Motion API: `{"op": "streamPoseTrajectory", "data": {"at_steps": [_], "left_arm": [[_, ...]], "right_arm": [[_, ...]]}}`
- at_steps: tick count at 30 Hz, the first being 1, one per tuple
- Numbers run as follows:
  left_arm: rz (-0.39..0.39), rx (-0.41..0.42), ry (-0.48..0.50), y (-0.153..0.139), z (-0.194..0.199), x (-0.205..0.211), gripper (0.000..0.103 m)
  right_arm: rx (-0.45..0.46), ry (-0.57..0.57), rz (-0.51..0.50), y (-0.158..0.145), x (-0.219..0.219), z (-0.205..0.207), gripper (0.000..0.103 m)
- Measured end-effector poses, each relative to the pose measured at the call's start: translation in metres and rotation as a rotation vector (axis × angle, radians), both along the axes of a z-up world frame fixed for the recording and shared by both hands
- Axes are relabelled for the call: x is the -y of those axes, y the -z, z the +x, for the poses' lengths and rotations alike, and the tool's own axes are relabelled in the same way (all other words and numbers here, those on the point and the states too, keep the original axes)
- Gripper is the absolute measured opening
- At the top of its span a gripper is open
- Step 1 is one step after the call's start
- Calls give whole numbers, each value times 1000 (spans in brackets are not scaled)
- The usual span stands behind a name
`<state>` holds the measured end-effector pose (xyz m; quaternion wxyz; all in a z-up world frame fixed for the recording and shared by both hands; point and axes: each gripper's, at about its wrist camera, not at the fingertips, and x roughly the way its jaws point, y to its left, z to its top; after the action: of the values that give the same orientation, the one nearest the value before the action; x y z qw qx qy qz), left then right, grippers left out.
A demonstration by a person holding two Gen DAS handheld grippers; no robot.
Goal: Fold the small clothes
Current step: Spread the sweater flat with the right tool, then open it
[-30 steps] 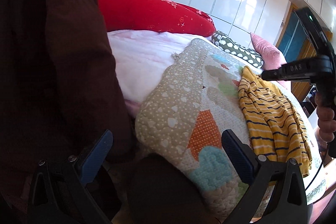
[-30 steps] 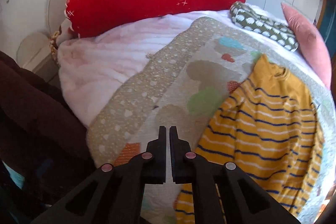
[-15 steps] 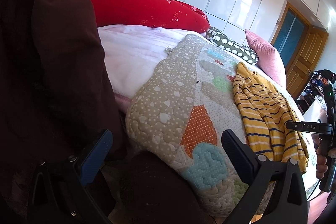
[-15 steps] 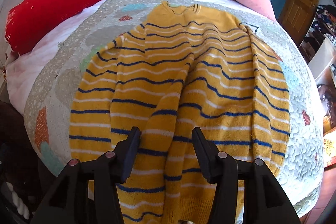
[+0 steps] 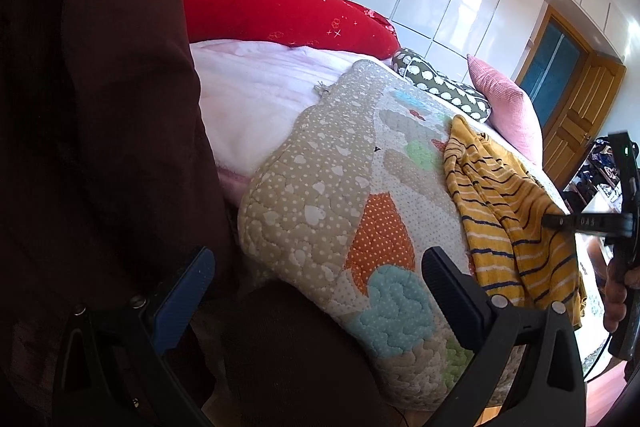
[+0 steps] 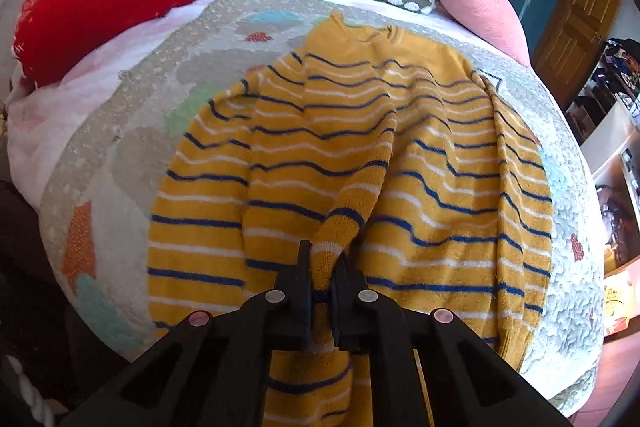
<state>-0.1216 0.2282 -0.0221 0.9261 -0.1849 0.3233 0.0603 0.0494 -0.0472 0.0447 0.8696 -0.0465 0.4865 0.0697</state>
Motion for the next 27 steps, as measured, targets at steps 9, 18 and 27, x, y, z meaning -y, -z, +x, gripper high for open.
{"op": "streamPoseTrajectory", "data": {"at_steps": [9, 18, 27], "left_arm": [[18, -3, 36, -3, 0, 12, 103], [80, -30, 86, -9, 13, 33, 103], [-45, -101, 323, -4, 53, 106, 103]], "right_arm": [[-3, -305, 243, -38, -162, 58, 7], [-97, -355, 375, -9, -181, 81, 34], [40, 205, 146, -5, 158, 5, 43]]}}
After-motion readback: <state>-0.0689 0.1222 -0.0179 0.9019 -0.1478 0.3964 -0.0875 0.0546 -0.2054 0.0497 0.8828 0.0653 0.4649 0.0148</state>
